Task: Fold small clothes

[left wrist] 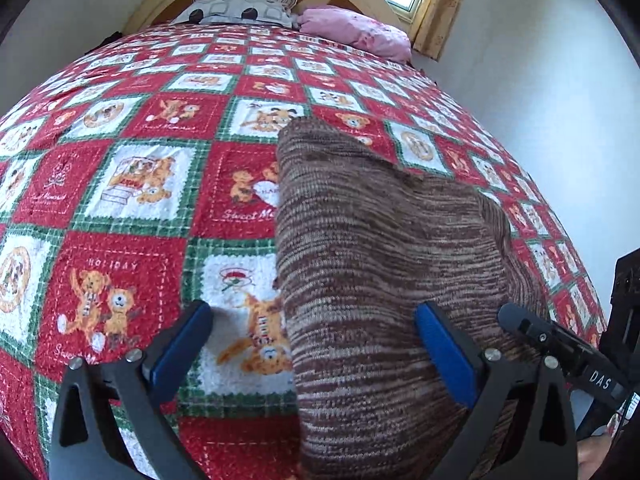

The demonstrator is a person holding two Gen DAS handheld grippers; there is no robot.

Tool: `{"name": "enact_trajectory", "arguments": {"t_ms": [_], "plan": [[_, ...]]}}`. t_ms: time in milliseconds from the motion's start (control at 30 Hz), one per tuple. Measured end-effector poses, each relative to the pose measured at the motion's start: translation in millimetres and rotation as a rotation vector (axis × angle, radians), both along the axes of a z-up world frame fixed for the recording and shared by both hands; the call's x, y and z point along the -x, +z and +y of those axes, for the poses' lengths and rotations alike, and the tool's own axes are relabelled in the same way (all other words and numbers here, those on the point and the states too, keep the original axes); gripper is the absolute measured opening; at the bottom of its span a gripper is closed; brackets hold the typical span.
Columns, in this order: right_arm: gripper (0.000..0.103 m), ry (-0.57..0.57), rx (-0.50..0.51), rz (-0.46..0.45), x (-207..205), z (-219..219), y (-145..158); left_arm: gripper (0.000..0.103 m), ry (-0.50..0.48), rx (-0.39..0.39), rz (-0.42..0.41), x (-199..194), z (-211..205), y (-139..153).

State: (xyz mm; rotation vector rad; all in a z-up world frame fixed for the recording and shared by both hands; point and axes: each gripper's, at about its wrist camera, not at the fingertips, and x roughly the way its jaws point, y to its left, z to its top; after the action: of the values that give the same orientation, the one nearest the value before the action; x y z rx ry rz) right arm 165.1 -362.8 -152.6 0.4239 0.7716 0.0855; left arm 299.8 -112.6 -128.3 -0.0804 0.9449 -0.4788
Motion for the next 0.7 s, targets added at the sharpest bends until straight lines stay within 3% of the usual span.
{"name": "enact_trajectory", "arguments": {"t_ms": [133, 300, 367, 467, 600, 700], "plan": [[0.071, -0.001, -0.033, -0.016, 3.4, -3.4, -1.5, 0.103, 0.009, 0.028, -0.014, 5.9, 5.3, 3.6], [0.071, -0.001, -0.038, -0.02, 3.1, -3.7, -1.2, 0.101, -0.008, 0.143, -0.143, 23.2, 17.0, 26.8], [0.071, -0.001, -0.038, -0.019, 3.7, -4.4, -1.4, 0.101, -0.065, 0.152, -0.101, 18.2, 8.4, 22.4], [0.071, -0.001, -0.041, -0.02, 3.8, -4.4, -1.4, 0.101, -0.101, 0.113, 0.064, -2.5, -6.2, -0.8], [0.071, -0.003, -0.057, -0.025, 4.7, -6.9, -1.5, 0.101, -0.101, 0.137, 0.073, -5.9, -4.3, -2.3], [0.071, -0.007, -0.084, -0.031, 5.4, -10.8, -2.4, 0.096, -0.089, 0.148, 0.07, -4.5, -0.2, -2.1]]}}
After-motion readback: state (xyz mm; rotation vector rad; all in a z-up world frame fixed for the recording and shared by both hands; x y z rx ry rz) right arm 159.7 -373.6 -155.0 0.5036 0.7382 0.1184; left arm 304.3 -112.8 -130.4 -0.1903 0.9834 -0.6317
